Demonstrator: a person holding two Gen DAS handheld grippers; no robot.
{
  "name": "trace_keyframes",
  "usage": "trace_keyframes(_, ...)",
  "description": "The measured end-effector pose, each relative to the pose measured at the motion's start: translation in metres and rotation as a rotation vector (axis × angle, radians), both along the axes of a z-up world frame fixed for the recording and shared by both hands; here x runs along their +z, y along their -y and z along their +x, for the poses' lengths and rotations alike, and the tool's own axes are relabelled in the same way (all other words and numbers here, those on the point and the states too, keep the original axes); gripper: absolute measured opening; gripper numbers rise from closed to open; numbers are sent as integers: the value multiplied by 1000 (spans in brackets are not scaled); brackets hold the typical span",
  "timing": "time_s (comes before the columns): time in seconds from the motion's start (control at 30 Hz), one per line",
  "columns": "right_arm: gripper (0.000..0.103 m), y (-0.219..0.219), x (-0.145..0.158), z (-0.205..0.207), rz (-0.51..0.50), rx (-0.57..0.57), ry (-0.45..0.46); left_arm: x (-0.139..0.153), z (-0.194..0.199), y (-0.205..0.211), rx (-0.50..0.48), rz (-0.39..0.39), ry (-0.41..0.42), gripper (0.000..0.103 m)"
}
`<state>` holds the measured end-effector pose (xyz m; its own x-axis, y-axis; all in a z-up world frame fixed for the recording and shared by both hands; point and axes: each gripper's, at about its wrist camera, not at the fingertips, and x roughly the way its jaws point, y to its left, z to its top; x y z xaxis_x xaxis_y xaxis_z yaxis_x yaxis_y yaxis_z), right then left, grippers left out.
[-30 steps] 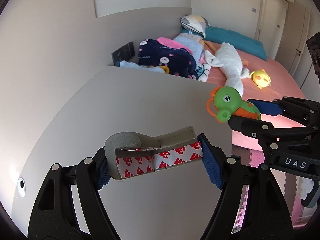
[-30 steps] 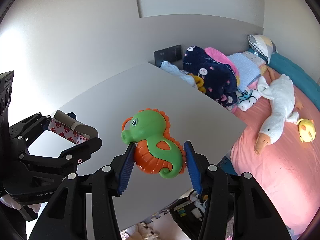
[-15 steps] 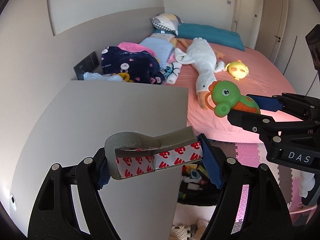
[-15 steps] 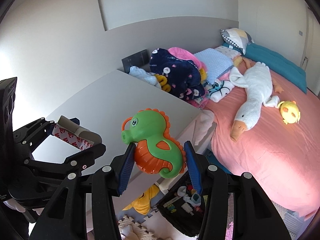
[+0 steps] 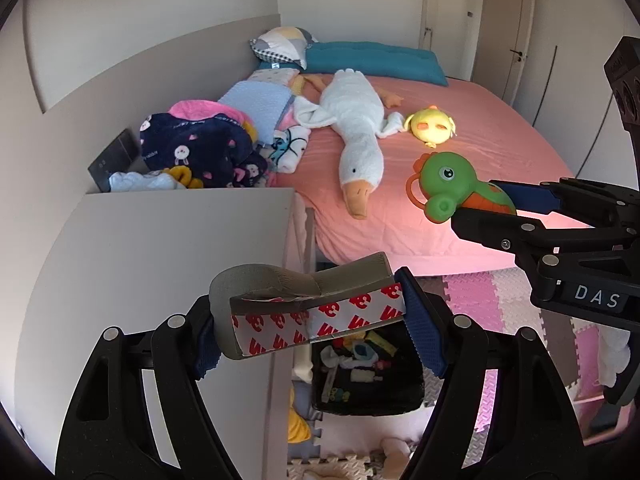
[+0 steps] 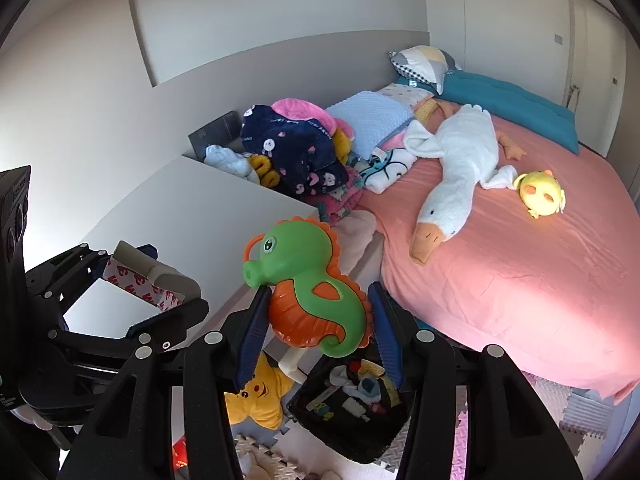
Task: Collect trash
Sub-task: 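Carry the pink-white box and green seahorse toy over the black bin, then open both tools to drop the box and seahorse toy into the bin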
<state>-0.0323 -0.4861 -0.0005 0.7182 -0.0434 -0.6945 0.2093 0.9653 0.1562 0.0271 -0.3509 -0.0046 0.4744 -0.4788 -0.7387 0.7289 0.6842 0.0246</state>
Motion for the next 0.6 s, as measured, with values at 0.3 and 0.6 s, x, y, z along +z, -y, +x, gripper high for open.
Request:
trace_keyframes(0.3, 51, 33, -4, -19, -1, -54, -13, -6, -17, 39, -67, 4, -9, 74)
trace_keyframes(0.6, 53, 53, -8, -23, 23, -78, -41, -13, -23, 55, -99, 40, -20, 84)
